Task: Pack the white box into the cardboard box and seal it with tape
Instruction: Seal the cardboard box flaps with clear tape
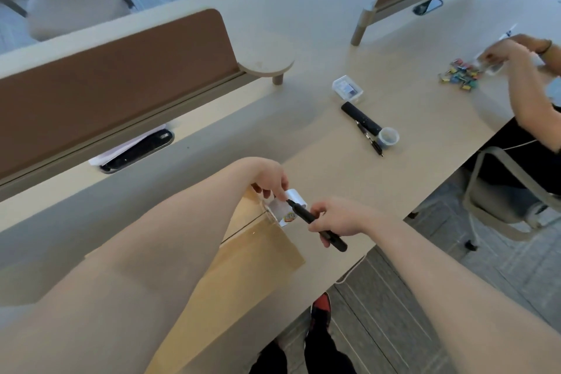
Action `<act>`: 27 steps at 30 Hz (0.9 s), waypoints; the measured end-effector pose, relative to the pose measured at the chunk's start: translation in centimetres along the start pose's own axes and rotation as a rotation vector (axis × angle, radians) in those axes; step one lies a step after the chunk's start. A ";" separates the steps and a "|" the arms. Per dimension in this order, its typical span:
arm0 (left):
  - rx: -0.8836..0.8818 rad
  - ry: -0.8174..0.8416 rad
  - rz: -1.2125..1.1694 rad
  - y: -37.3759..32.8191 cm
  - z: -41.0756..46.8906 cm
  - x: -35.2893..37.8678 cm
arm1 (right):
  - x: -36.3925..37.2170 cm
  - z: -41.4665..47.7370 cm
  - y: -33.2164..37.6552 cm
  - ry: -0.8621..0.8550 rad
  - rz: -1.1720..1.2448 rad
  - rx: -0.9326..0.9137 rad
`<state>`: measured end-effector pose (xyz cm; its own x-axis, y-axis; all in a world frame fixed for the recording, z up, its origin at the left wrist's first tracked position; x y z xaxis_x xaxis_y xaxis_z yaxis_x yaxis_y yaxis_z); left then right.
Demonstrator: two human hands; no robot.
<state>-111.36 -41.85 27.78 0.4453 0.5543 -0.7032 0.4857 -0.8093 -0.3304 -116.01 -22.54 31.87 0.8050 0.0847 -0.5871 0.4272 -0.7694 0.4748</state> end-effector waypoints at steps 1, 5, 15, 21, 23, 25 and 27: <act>0.006 0.007 0.016 -0.1 0.1 0.2 | 0.2 0.1 0.3 -0.010 -0.034 -0.016; -0.005 0.039 0.041 -0.5 0.5 1.0 | 0.7 0.6 1.0 -0.056 -0.096 -0.006; -0.162 0.135 -0.368 0.4 1.3 1.2 | 1.4 1.3 2.5 -0.057 -0.198 -0.023; -0.195 0.185 -0.430 0.0 1.3 1.2 | 1.5 1.3 2.9 -0.061 -0.212 -0.040; -0.203 0.189 -0.436 0.0 1.4 1.2 | 1.5 1.3 3.0 -0.065 -0.212 -0.035; -0.209 0.186 -0.456 0.2 1.5 1.1 | 1.5 1.5 2.9 -0.068 -0.221 -0.032; -0.215 0.197 -0.512 0.4 1.7 1.1 | 1.5 1.7 2.7 -0.075 -0.229 -0.030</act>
<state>-111.93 -41.85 25.79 0.2355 0.9064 -0.3507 0.8082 -0.3831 -0.4473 -114.33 -25.57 31.20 0.6532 0.2066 -0.7284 0.6079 -0.7166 0.3419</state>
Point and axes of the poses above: each hand's wrist, its own z-axis towards the middle knuckle, its own x-axis out of the palm, y = z × x, the point moved 2 cm from there along z, towards the middle knuckle, and after that the axes turned 15 degrees about -y, right-handed, at the moved point
